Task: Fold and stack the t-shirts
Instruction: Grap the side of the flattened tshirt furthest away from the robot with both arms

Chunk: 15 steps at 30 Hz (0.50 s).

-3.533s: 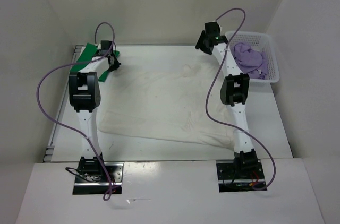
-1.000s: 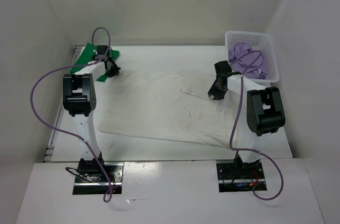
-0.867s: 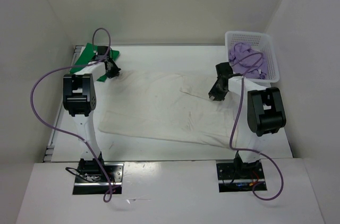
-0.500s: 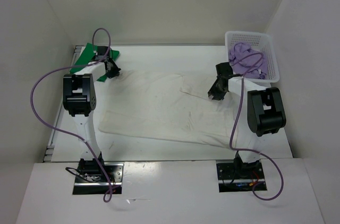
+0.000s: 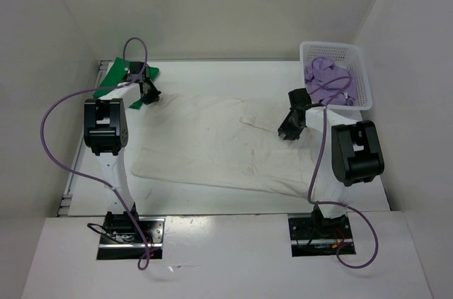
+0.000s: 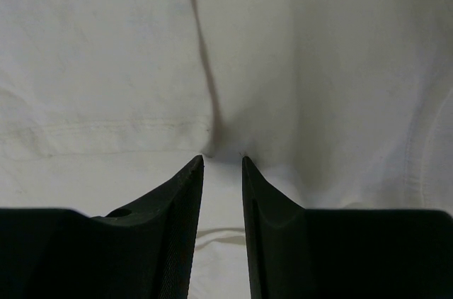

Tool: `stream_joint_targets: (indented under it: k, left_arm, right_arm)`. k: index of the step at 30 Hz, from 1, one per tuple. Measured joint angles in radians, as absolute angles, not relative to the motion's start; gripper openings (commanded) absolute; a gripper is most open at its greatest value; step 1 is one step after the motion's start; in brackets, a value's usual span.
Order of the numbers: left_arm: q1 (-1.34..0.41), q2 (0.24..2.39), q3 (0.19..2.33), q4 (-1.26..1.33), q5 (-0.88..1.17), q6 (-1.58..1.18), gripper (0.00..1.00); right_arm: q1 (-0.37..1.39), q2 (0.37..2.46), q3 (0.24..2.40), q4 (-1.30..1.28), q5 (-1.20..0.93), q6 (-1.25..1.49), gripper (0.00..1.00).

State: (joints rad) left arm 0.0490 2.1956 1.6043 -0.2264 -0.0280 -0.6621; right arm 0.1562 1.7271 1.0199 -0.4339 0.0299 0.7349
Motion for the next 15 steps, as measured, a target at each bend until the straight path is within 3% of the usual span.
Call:
stream_joint_targets:
  k: [9,15]
  left_arm:
    - [0.049,2.196,1.603,-0.223,-0.027,-0.662,0.00]
    - [0.049,2.196,1.603,-0.223,-0.024,-0.662,0.00]
  right_arm:
    - [0.156,1.723,1.006,-0.433,0.029,0.739,0.30]
    - [0.156,1.723,1.011,-0.434,0.029,0.736,0.36]
